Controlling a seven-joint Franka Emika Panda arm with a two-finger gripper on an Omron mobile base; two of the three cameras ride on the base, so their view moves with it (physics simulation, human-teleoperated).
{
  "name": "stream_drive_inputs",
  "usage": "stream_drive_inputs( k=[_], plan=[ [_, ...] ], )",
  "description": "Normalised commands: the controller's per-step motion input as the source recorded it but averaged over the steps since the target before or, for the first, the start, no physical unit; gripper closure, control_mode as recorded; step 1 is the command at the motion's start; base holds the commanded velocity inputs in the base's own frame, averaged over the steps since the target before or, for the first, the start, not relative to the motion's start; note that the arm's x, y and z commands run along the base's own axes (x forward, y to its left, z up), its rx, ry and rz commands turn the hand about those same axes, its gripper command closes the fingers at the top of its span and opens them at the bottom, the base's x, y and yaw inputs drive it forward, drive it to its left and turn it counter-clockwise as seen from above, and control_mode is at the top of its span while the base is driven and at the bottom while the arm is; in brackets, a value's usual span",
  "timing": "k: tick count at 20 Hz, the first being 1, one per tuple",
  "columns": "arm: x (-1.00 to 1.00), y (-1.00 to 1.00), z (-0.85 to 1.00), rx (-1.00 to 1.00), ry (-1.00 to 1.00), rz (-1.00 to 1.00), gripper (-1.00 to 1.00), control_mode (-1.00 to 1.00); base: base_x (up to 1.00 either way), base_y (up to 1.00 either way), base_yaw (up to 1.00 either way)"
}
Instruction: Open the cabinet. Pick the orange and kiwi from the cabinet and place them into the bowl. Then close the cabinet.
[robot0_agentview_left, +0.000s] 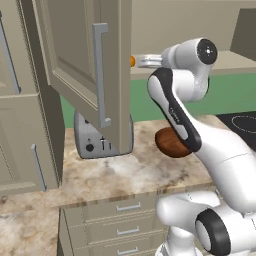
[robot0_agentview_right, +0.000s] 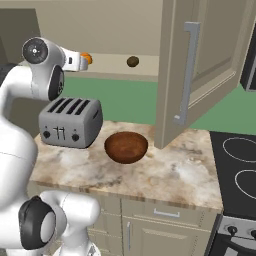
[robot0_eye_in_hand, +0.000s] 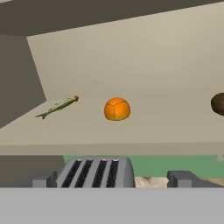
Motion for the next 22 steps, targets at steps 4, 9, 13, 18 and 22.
stream_drive_inputs(
  k=[4,9,13,18,22],
  plan=[
    [0.38,0.14,-0.03,0.00,0.00,0.00,-1.00,-1.00,0.00,0.00,0.00],
    [0.44,0.12,-0.03,0.00,0.00,0.00,-1.00,-1.00,0.00,0.00,0.00],
    [0.43,0.11,-0.09,0.00,0.00,0.00,-1.00,-1.00,0.00,0.00,0.00],
    [0.31,0.06,-0.17,0.00,0.00,0.00,-1.00,-1.00,0.00,0.00,0.00],
    [0.31,0.01,-0.06,0.00,0.00,0.00,-1.00,-1.00,0.00,0.00,0.00]
  ],
)
